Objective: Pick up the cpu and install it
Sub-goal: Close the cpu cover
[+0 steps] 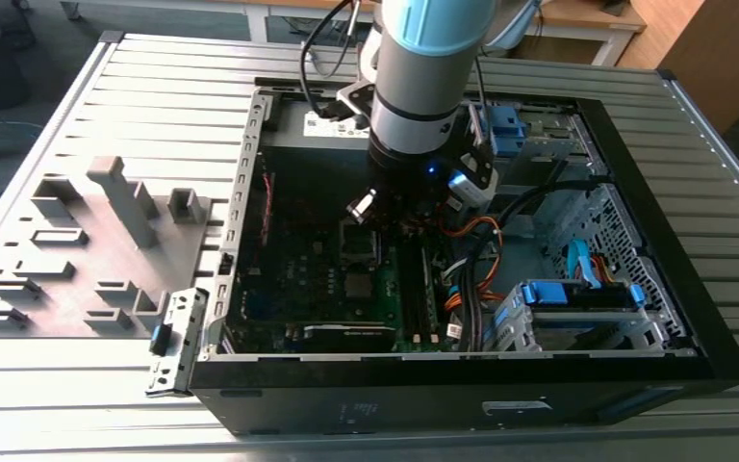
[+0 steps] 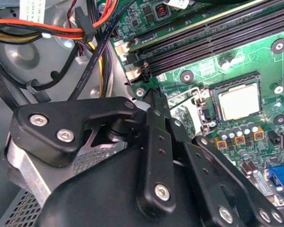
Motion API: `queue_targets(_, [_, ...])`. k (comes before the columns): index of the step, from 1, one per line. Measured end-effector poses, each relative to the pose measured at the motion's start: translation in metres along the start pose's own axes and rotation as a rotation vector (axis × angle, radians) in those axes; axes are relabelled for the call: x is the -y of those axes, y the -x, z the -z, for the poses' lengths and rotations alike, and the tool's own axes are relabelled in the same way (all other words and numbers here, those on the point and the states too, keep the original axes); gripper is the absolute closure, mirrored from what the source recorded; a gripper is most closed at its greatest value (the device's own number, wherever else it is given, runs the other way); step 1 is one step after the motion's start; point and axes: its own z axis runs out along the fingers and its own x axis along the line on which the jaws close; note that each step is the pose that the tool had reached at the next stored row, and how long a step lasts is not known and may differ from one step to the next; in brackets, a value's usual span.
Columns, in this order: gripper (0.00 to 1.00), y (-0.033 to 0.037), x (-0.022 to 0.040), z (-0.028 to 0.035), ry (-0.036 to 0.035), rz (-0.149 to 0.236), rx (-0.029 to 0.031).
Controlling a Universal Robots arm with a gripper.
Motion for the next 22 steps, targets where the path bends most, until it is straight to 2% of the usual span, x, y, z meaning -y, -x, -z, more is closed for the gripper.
queue_targets(15, [0.89, -0.0028, -0.0022, -0.0003, -0.0038, 0.0, 0.0052])
queue_targets(22, [0.89, -0.0038, -0.0028, -0.0003, -0.0004, 0.001, 0.0086])
